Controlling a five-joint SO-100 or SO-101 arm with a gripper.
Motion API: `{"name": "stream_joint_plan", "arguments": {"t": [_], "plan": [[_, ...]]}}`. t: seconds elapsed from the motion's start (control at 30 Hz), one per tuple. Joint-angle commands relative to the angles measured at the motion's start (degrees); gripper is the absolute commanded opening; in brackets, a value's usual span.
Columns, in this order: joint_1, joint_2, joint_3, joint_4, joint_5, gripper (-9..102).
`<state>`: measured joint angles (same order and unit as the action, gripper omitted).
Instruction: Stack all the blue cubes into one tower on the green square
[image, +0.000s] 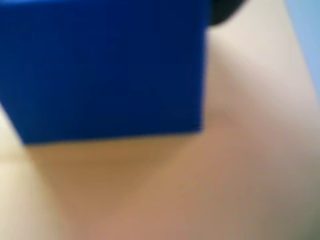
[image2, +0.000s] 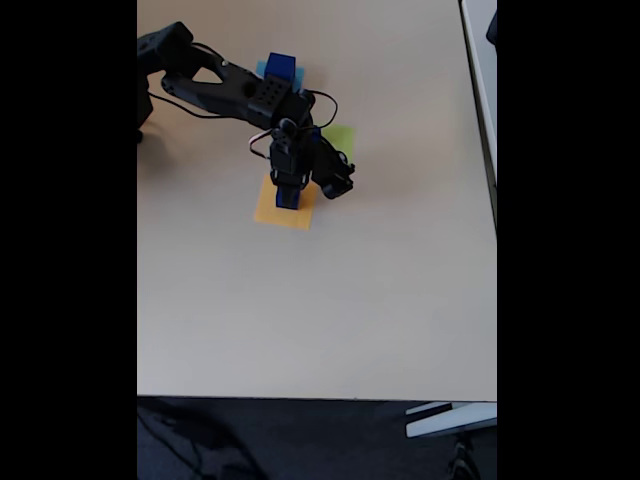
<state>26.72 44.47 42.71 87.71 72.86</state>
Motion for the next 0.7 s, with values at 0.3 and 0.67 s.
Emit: {"name": "stream_joint_plan", "arguments": {"t": [0.3,0.67], "plan": [[-1.14,4.75,-0.44,-1.85,-2.46,24],[-5.36,9.05,-6.24,-0.62,-1.93,30]]}}
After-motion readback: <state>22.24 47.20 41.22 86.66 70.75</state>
